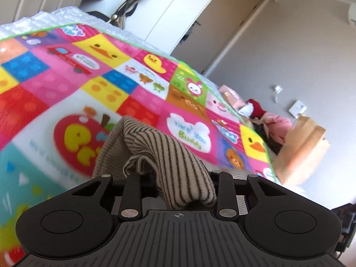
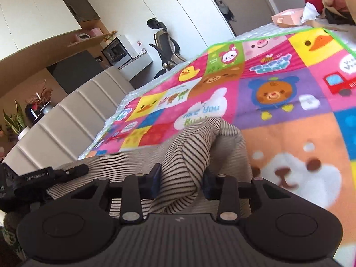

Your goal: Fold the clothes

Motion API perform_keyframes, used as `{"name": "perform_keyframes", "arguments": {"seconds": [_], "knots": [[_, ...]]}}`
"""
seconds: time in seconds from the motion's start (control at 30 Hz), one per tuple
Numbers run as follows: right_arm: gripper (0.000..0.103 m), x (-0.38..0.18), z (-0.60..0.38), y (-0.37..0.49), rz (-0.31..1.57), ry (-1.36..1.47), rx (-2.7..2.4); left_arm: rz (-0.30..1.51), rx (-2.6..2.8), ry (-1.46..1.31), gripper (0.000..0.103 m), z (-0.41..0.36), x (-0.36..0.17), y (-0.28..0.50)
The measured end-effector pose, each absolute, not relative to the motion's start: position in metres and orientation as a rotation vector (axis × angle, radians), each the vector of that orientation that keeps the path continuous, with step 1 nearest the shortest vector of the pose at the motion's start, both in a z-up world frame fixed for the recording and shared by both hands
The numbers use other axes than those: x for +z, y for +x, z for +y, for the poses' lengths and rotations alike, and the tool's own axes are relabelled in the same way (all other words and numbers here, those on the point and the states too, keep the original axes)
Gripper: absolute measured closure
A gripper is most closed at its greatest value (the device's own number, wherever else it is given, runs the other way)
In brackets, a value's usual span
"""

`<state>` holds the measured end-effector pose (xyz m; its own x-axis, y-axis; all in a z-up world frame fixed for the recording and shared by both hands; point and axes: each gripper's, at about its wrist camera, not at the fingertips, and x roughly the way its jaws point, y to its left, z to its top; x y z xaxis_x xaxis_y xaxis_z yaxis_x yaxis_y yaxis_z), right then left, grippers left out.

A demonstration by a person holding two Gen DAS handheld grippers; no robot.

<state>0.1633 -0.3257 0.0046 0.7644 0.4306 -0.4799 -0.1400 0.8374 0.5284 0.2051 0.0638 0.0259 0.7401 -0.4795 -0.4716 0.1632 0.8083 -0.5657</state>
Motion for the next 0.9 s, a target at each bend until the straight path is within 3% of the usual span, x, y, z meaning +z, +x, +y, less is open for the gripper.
{"name": "perform_keyframes", "arguments": {"seconds": [0.2, 0.47, 0.7, 0.77, 0.9], "knots": [[0.067, -0.032, -0.319, 0.149, 0.688, 0.408, 0.275, 0.732, -0.312, -0.546, 0.066, 0.069, -0.037, 0.174], [0.067, -0.005, -0.303, 0.161, 0.616, 0.323, 0.301, 0.657, -0.341, -0.485, 0.068, 0.073, 0.001, 0.195], [0.065, -0.028, -0.305, 0.152, 0.697, 0.285, 0.286, 0.744, -0.307, -0.435, 0.062, 0.079, -0.031, 0.189], [0.058, -0.024, -0.308, 0.147, 0.694, 0.272, 0.289, 0.741, -0.285, -0.416, 0.051, 0.085, -0.025, 0.183], [0.027, -0.003, -0.307, 0.141, 0.636, 0.128, 0.244, 0.713, -0.214, -0.349, 0.039, 0.092, -0.002, 0.169]]}}
